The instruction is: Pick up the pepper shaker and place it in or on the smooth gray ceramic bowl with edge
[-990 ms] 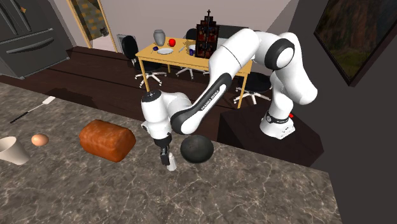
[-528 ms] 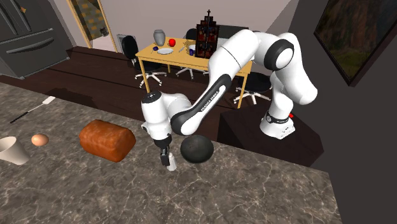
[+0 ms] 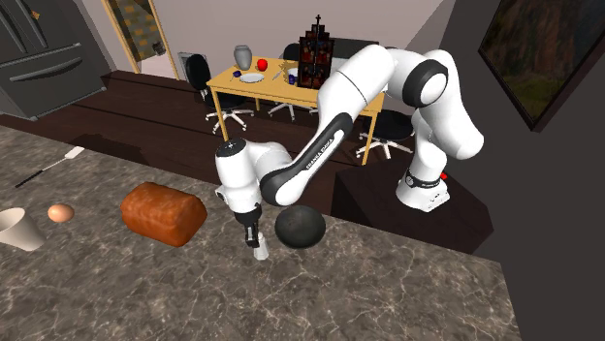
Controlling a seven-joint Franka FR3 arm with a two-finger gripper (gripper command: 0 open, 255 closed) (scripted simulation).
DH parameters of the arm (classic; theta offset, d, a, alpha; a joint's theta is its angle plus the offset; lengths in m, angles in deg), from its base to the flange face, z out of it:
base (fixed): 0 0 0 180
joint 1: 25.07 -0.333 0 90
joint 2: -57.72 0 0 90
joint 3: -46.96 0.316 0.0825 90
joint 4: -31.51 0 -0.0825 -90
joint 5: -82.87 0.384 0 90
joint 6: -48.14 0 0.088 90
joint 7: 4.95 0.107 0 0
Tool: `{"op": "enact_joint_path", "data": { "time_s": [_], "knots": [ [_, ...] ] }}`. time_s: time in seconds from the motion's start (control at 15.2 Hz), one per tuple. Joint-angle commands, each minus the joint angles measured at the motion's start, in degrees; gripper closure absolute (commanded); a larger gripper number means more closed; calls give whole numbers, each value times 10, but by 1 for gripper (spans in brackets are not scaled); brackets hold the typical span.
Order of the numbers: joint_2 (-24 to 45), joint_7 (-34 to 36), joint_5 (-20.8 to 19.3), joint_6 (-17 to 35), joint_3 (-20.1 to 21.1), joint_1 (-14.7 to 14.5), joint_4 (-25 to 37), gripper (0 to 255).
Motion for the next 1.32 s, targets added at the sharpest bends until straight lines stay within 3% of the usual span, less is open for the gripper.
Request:
{"op": "enact_joint_path", "data": {
  "time_s": [0.0, 1.25],
  "knots": [
    [0, 0, 0, 0, 0, 0, 0, 255],
    [-60, 5, 1, -101, 1, 1, 41, 255]
  ]
}}
